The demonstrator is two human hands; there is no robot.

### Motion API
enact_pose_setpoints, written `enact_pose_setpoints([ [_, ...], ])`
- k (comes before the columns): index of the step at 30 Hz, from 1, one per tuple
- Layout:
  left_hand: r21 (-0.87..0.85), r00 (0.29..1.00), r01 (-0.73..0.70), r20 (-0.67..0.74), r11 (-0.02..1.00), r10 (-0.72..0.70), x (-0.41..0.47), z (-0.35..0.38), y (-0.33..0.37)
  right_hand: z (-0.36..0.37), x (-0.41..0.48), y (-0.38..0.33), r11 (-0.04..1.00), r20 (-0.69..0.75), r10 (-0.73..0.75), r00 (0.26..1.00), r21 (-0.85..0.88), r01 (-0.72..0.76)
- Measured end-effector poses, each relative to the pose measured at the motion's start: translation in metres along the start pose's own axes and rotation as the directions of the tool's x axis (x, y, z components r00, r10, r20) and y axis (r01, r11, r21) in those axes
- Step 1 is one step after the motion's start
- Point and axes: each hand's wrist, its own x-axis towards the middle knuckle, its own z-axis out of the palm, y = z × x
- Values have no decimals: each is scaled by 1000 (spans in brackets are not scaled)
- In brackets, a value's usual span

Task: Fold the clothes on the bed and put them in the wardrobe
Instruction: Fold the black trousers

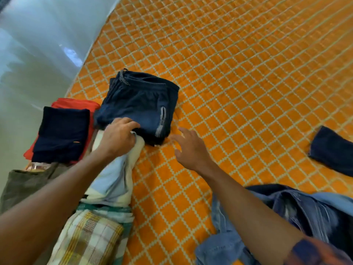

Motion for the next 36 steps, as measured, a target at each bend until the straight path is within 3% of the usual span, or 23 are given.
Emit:
enact_pose_setpoints([
  [3,-295,999,16,-31,955,-26,-54,32,72,1,-96,56,982,135,182,974,-79,-173],
  [5,-389,995,60,95,919,-25,-100,65,118,8,-166,91,952,160,290,944,-148,-267],
  [10,-496,895,140,433,857,104,-207,152,238,10,-347,182,868,50,444,895,-271,-416],
  [13,-441,866,166,494,882,84,-257,187,297,13,-425,223,815,-12,529,848,-270,-512],
  [17,-443,884,366,440,819,-157,-280,206,334,14,-457,246,830,-99,521,848,-173,-530],
  [19,-485,878,410,441,773,-189,-284,210,350,14,-468,254,849,-173,503,847,-86,-522],
  [21,-465,894,388,401,796,-202,-285,214,356,14,-472,262,811,-231,577,783,46,-584],
  [23,-447,905,376,365,812,-218,-287,217,359,16,-480,275,729,-181,685,706,134,-672],
  [27,-434,913,402,255,806,-317,-306,224,370,22,-497,291,746,-43,666,745,5,-666],
  [31,-430,915,389,77,814,-397,-336,227,402,12,-485,283,721,38,689,724,70,-689],
  [34,-485,911,412,246,771,-332,-360,233,426,9,-483,283,725,-43,686,727,124,-677],
  [36,-569,885,446,397,691,-244,-376,229,444,8,-489,293,652,-107,747,656,310,-692],
])
